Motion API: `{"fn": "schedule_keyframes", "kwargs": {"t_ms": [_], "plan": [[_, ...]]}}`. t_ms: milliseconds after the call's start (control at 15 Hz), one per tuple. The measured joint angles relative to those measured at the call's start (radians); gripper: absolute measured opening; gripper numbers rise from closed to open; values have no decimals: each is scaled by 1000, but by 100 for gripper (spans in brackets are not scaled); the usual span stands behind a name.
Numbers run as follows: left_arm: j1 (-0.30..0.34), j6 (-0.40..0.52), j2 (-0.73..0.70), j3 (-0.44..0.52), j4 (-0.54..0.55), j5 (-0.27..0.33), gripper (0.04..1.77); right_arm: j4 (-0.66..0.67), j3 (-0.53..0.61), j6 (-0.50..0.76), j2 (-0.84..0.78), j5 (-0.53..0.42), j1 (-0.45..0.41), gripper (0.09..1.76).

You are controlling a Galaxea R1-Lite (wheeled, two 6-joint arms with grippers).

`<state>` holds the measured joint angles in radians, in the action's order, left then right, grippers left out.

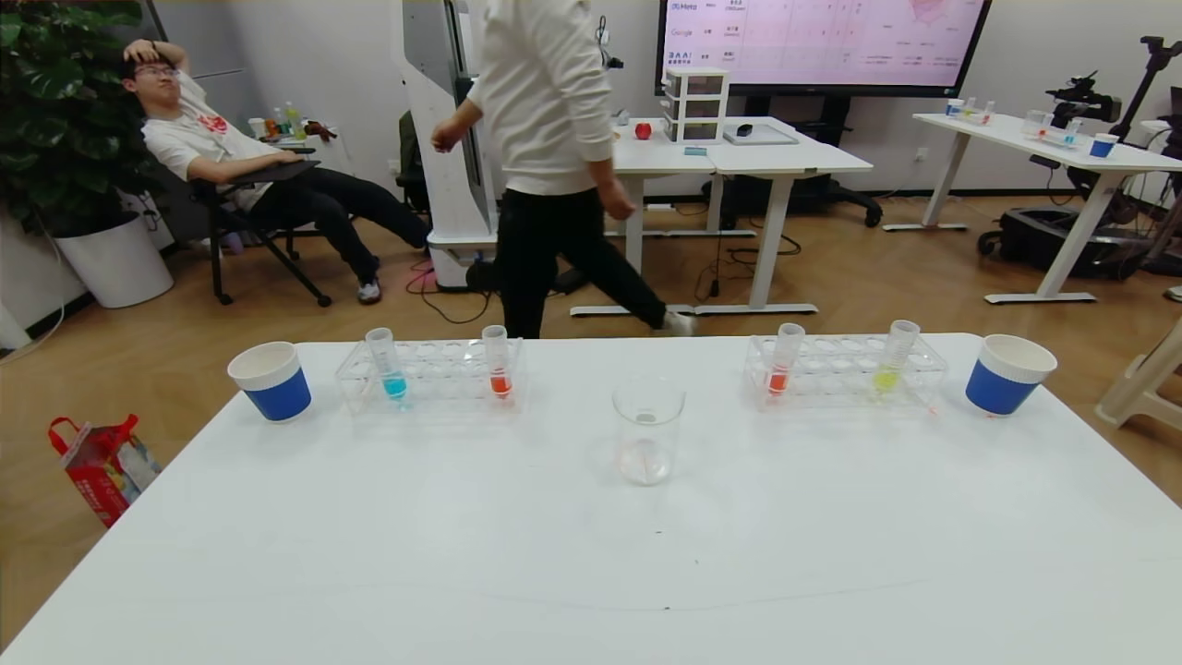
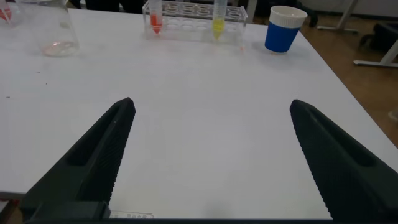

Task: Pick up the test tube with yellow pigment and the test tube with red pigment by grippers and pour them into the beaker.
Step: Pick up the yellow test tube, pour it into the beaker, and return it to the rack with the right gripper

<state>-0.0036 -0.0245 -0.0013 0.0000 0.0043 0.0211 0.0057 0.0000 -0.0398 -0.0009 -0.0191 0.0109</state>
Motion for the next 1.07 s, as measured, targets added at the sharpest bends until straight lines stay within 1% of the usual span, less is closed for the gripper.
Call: {"fn": "schedule_keyframes", "kwargs": {"t_ms": [733, 867, 1067], "plan": [[0, 0, 0, 0, 0, 0, 175, -23, -6, 0, 0, 0, -3, 174], [0, 0, 0, 0, 0, 0, 175, -19, -65, 0, 12, -1, -3, 174], [0, 0, 0, 0, 0, 0, 175, -59, -175, 7, 142, -1, 7, 174]]}}
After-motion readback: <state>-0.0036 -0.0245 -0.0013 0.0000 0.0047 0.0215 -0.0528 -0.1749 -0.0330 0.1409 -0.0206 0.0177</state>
